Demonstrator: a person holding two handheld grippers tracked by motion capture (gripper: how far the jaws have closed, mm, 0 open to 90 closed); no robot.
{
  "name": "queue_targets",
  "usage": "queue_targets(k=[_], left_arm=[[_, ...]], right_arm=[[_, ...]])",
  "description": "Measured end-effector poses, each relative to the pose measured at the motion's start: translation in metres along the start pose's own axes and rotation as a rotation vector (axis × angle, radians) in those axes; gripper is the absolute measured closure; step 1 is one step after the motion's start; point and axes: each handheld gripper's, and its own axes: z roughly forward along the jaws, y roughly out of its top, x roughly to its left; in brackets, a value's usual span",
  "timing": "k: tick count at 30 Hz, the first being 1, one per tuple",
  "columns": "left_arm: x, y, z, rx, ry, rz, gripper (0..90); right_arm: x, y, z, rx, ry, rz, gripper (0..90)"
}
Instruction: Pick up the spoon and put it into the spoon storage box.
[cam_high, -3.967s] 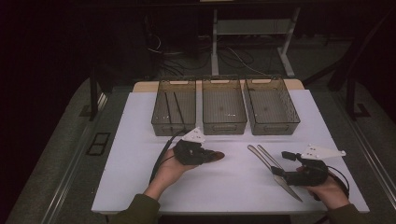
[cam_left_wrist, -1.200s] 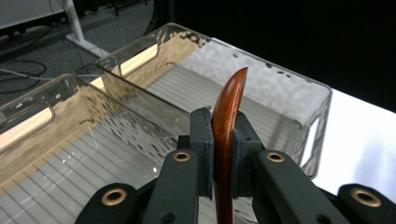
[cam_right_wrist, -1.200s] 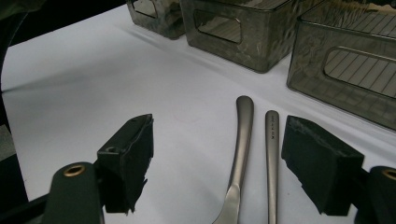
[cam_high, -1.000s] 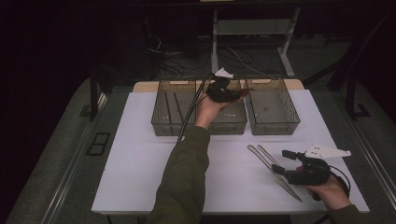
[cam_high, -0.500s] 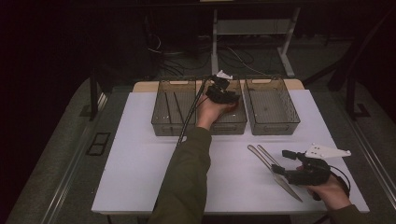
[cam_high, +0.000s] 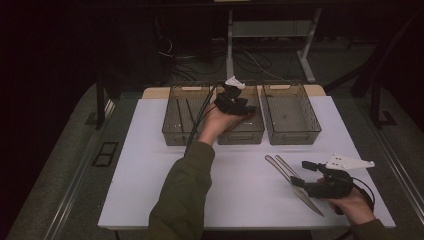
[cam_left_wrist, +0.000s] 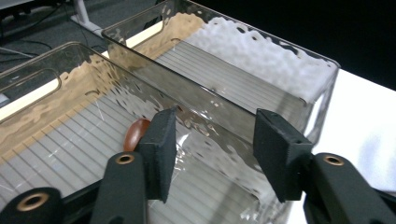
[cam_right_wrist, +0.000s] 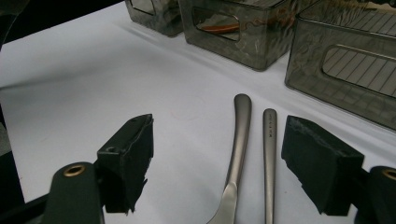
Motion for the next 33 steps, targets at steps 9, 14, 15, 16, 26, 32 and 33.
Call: queue_targets(k=[9, 14, 15, 16, 26, 32, 33], left_arm=[[-0.016, -0.012, -0.02, -0.011, -0.031, 0.054, 38.2], [-0.027, -0.016, -0.032, -0.029, -0.047, 0.06, 33.5], [-0.029, -0.017, -0.034, -0.025, -0.045, 0.065, 32.2], [-0.031, -0.019, -0.036, -0.027, -0.046, 0.069, 31.0], [-0.045, -0.036, -0.054, -0.016, -0.054, 0.099, 24.8], [-0.051, -0.052, -0.067, -0.008, -0.054, 0.108, 23.5], [-0.051, -0.055, -0.07, -0.009, -0.053, 0.108, 23.3]], right_arm=[[0.0, 0.0, 0.001, 0.006, -0.005, -0.002, 25.4], [0.001, -0.001, 0.001, 0.008, -0.006, 0.003, 25.4], [0.001, -0.001, 0.001, 0.008, -0.006, 0.002, 25.5], [0.0, -0.001, 0.001, 0.008, -0.007, 0.002, 25.4], [0.0, -0.001, 0.001, 0.009, -0.01, -0.002, 25.4], [0.0, -0.001, 0.001, 0.01, -0.013, 0.0, 25.4], [-0.001, -0.001, 0.001, 0.01, -0.013, 0.0, 25.4]])
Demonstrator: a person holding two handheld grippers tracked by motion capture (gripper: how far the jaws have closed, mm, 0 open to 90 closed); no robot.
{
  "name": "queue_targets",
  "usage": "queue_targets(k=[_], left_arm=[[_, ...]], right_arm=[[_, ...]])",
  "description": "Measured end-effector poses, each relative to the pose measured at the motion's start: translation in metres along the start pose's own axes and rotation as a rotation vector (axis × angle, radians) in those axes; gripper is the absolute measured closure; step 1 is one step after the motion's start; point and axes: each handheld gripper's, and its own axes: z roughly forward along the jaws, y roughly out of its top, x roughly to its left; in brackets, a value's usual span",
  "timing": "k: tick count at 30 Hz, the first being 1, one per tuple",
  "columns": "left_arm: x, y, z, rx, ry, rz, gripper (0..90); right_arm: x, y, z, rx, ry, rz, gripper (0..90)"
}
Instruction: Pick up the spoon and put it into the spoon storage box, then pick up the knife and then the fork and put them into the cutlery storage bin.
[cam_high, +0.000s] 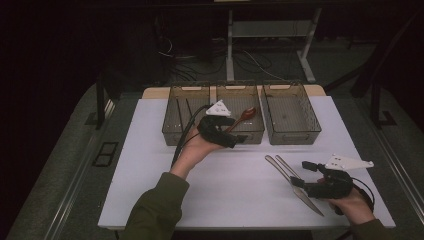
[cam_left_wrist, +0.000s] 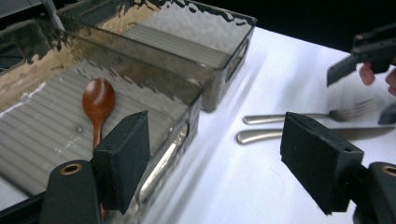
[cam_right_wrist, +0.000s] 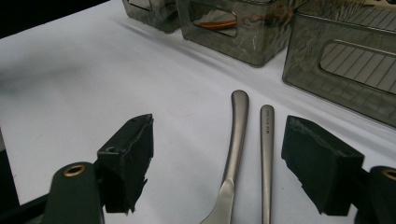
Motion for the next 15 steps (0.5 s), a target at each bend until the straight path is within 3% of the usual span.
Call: queue_targets(k=[15], left_arm=[[-0.015, -0.045, -0.034, -0.026, 0.015, -0.038, 14.0]], right_arm=[[-0.001, -0.001, 0.001, 0.001, -0.003, -0.003, 25.4]])
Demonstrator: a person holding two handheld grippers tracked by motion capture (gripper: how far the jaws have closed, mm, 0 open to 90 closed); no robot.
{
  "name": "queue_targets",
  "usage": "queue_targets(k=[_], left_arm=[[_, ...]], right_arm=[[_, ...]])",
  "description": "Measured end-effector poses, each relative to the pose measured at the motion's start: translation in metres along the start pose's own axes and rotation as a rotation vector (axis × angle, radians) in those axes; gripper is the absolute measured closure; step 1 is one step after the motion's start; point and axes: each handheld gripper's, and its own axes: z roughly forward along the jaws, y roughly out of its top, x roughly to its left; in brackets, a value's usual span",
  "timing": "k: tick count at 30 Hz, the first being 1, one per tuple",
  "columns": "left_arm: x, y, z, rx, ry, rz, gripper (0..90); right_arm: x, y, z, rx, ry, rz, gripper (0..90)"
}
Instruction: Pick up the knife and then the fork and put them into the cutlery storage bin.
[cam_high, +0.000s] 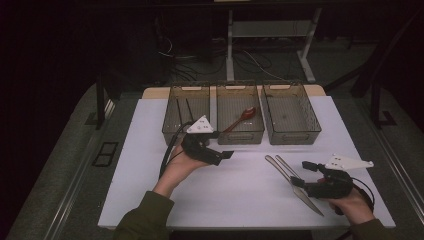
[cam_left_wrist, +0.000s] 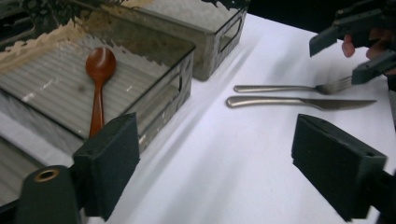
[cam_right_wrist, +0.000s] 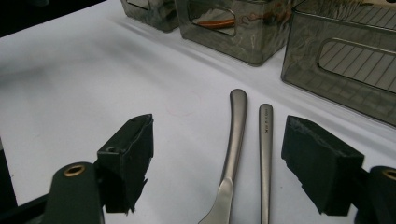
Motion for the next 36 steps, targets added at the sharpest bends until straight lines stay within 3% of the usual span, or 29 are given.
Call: queue_targets(k=[15, 24, 28, 36], left_arm=[[-0.013, -0.049, -0.033, -0.024, 0.061, -0.022, 0.8], [-0.017, -0.074, -0.047, -0.017, 0.082, -0.032, 0.0], [-0.019, -0.082, -0.055, -0.037, 0.091, -0.044, 0.0], [-0.026, -0.101, -0.063, -0.038, 0.069, -0.041, 0.0]], right_arm=[[0.0, 0.0, 0.0, 0.005, -0.005, 0.002, 25.4], [0.0, 0.0, 0.0, 0.007, -0.008, -0.002, 25.4], [-0.001, -0.001, 0.0, 0.009, -0.008, -0.002, 25.4], [0.0, 0.0, 0.001, 0.011, -0.008, -0.002, 25.4]])
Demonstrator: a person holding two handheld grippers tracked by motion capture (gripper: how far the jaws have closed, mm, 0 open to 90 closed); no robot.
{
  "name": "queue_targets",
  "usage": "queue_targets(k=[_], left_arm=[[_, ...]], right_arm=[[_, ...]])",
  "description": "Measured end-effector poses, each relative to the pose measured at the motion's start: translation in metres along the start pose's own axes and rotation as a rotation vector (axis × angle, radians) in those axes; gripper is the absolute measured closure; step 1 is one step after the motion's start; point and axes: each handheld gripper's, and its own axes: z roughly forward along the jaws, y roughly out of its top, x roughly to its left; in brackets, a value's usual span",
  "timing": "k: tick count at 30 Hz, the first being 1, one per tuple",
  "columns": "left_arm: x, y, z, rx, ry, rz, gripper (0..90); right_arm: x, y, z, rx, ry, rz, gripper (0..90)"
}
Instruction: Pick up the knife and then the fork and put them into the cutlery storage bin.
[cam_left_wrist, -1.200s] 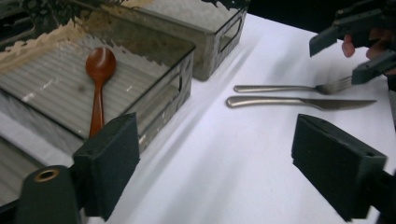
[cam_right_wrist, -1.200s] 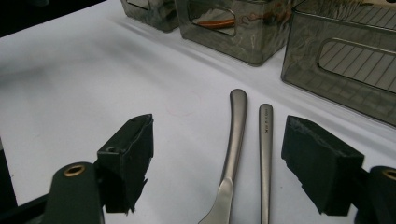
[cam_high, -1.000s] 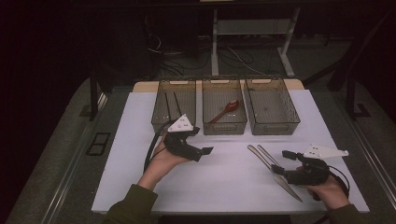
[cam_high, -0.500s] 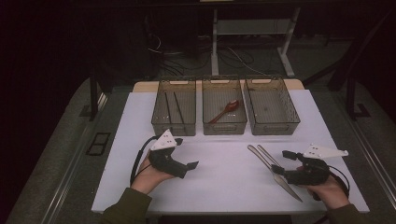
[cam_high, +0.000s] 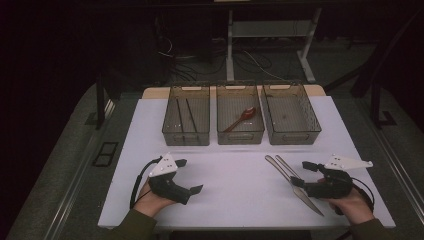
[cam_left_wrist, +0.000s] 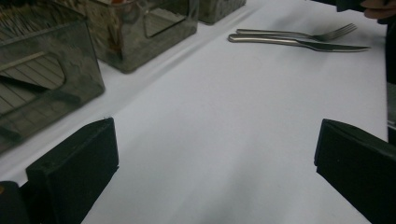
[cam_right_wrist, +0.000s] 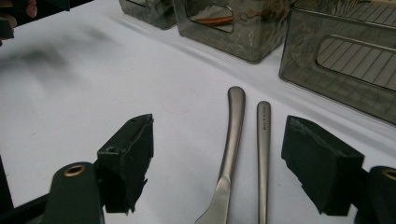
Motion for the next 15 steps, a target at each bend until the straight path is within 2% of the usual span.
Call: queue_targets(k=[2, 7, 11, 12, 15], left_arm=[[-0.001, -0.004, 0.0, 0.008, -0.012, -0.005, 0.0], [0.0, -0.005, 0.004, 0.022, -0.012, 0.022, 0.0], [0.001, -0.006, 0.003, 0.026, -0.012, 0.025, 0.0], [0.001, -0.006, 0.004, 0.026, -0.014, 0.024, 0.0], [0.001, -0.006, 0.004, 0.027, -0.016, 0.022, 0.0]], right_arm=[[0.001, 0.001, 0.0, 0.007, -0.002, -0.002, 25.6], [0.003, 0.004, -0.002, 0.022, 0.004, 0.001, 26.0], [0.002, 0.007, -0.005, 0.046, 0.006, 0.013, 25.3], [0.002, 0.008, -0.006, 0.051, 0.017, 0.011, 24.3], [0.003, 0.012, -0.008, 0.073, 0.007, 0.003, 22.4]])
